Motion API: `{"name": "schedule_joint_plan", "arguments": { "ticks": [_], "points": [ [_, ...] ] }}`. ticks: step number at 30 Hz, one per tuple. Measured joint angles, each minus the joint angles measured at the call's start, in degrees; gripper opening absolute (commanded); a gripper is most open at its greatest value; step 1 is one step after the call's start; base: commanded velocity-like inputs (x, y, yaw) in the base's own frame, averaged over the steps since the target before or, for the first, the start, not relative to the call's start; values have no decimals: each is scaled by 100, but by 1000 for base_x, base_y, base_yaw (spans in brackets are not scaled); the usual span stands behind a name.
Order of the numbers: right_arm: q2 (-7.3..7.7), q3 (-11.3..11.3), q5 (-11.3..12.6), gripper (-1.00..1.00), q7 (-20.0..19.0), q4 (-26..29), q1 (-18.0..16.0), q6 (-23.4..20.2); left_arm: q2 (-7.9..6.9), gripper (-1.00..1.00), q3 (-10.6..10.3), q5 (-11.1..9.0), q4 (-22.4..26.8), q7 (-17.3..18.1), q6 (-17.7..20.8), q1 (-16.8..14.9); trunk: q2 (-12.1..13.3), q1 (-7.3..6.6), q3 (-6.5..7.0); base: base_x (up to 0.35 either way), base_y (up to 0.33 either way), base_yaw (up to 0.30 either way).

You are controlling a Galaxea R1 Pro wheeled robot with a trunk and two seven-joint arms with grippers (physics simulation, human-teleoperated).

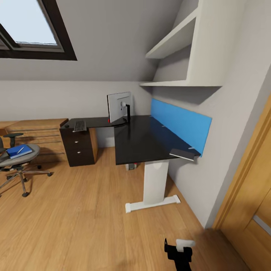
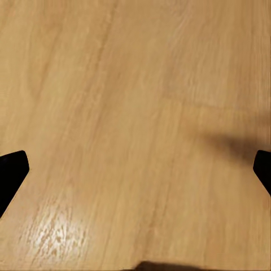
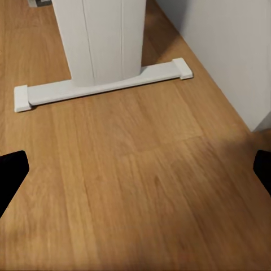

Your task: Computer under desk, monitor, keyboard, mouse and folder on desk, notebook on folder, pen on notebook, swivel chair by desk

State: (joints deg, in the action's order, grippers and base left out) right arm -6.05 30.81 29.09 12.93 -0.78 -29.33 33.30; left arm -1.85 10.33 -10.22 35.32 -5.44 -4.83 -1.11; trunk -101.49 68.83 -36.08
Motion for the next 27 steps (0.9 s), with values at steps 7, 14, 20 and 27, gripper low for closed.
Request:
{"name": "schedule_joint_plan", "arguments": {
  "ticks": [7,14,20,27],
  "points": [
    [693,-276,546,100,10,1889,-45,-442,-251,100,728,-19,487,63,9,1,-281,154,-125,0,0,0],
    [1291,-1166,1904,100,-14,3805,-70,-2411,-260,100,867,-18,518,70,10,1,-562,307,-251,0,0,0],
    [1454,-2456,2734,100,-27,4682,-308,-3393,-257,100,882,-13,521,72,10,0,-802,439,-359,0,0,0],
    [1490,-3491,3288,100,-340,4913,-383,-4158,-251,100,878,-13,520,73,3,0,-1083,593,-484,0,0,0]
  ]
}}
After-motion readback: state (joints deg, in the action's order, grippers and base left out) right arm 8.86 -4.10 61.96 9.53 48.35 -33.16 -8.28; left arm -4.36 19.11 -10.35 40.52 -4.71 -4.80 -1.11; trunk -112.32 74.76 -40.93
